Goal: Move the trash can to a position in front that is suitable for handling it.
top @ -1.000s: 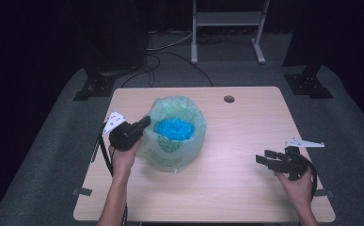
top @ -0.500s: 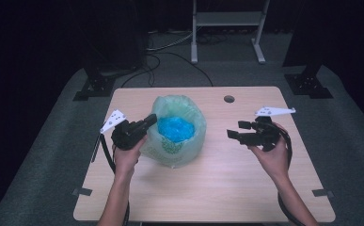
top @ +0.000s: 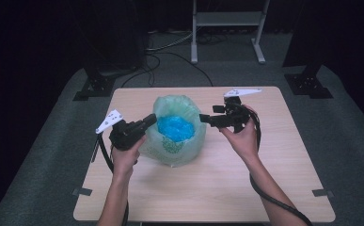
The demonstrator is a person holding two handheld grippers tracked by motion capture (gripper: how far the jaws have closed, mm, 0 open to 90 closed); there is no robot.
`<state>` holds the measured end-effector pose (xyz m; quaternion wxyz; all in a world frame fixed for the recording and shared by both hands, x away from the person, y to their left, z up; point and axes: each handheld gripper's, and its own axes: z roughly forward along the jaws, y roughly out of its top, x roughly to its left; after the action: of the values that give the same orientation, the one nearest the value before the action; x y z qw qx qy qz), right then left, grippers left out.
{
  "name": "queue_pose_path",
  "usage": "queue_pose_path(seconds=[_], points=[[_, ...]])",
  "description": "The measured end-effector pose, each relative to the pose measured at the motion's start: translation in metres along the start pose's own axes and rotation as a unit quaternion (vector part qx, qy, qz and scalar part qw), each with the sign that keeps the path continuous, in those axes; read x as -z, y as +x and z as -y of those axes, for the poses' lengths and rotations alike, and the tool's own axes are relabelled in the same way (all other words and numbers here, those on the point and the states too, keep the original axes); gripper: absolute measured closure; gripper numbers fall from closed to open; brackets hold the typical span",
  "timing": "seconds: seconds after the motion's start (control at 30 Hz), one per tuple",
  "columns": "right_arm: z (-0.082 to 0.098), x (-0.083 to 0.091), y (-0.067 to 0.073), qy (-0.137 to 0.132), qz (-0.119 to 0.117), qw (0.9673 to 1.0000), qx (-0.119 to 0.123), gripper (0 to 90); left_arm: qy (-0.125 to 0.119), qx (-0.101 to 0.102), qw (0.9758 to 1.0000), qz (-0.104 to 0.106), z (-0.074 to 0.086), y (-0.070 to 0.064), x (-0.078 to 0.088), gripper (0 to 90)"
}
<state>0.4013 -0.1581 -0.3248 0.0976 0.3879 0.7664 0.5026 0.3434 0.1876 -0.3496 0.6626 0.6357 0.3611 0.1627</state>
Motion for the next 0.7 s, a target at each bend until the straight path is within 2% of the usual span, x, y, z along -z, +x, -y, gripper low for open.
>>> queue_pose_path(seconds=[0.27,0.5,0.7], points=[[-0.007,-0.024,0.008,0.01,-0.003,0.9999,0.008,25.2,-0.001,0.007,0.9999,0.01,-0.001,0.004,0.003,89.9],[-0.005,-0.036,0.002,0.018,-0.007,0.9998,-0.004,25.8,-0.002,0.011,0.9995,0.03,-0.001,0.003,0.0,90.0],[0.0,-0.044,0.003,0.021,-0.014,0.9997,-0.007,35.0,-0.008,0.016,0.999,0.042,-0.003,0.001,0.003,90.0]])
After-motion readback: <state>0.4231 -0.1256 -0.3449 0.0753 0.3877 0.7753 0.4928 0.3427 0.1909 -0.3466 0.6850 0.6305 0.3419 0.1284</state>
